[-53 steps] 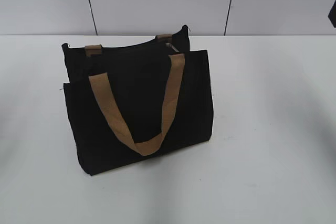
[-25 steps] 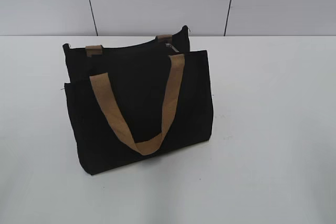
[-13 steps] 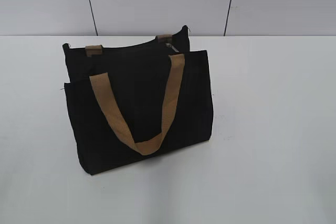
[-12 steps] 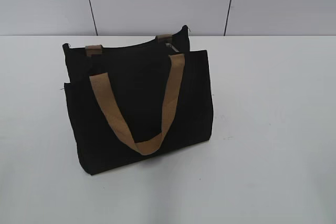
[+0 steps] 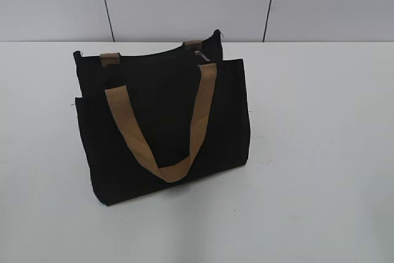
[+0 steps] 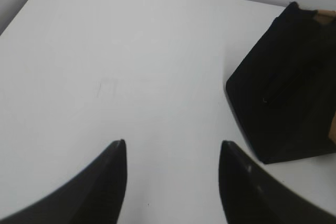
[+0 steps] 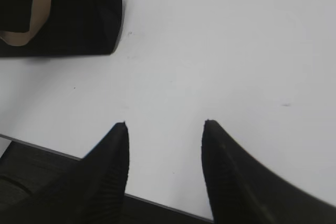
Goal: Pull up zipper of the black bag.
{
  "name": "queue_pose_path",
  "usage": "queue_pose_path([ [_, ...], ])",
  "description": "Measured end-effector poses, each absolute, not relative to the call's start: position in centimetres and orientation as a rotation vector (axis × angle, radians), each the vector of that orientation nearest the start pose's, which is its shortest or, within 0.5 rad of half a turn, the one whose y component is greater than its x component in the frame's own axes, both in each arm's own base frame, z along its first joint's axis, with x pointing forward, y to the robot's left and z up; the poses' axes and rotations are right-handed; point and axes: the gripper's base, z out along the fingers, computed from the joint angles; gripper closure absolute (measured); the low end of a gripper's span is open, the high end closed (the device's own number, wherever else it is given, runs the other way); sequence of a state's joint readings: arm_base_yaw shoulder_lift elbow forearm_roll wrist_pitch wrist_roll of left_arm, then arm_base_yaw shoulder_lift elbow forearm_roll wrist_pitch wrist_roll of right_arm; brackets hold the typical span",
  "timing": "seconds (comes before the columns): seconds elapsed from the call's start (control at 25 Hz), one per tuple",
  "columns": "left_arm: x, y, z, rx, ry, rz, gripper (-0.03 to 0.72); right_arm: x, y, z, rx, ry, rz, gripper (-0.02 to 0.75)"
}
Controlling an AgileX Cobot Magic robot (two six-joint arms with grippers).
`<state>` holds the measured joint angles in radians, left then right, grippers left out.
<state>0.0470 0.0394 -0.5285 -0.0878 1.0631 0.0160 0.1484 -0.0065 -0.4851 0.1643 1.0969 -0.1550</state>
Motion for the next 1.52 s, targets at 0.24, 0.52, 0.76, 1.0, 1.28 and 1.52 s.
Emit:
queue_pose_path([
  [0.24, -0.95, -0.73, 28.53, -0.020, 2.006, -0.066, 0.267, -0.76, 1.07, 27.03, -0.324, 2.061, 0.171, 0.379],
  [0.52, -0.96, -0.72, 28.53, 0.013, 2.006, -0.080, 0.267, -0.76, 1.06, 27.01, -0.324, 2.062, 0.170, 0.379],
  [0.76, -0.97, -0.71, 28.53, 0.026, 2.006, -0.088, 0.274, -0.70, 1.12, 27.02, -0.272, 2.068, 0.143, 0.379],
  [1.0, -0.98, -0.70, 28.53, 0.030, 2.006, -0.090, 0.281, -0.54, 1.21, 27.02, -0.127, 2.078, 0.057, 0.379],
  [1.28, -0.98, -0.70, 28.53, 0.030, 2.006, -0.090, 0.312, -0.53, 1.24, 27.02, -0.118, 2.079, 0.056, 0.379],
  [1.52, -0.98, -0.70, 28.53, 0.030, 2.006, -0.090, 0.330, -0.53, 1.25, 27.02, -0.118, 2.079, 0.057, 0.379],
])
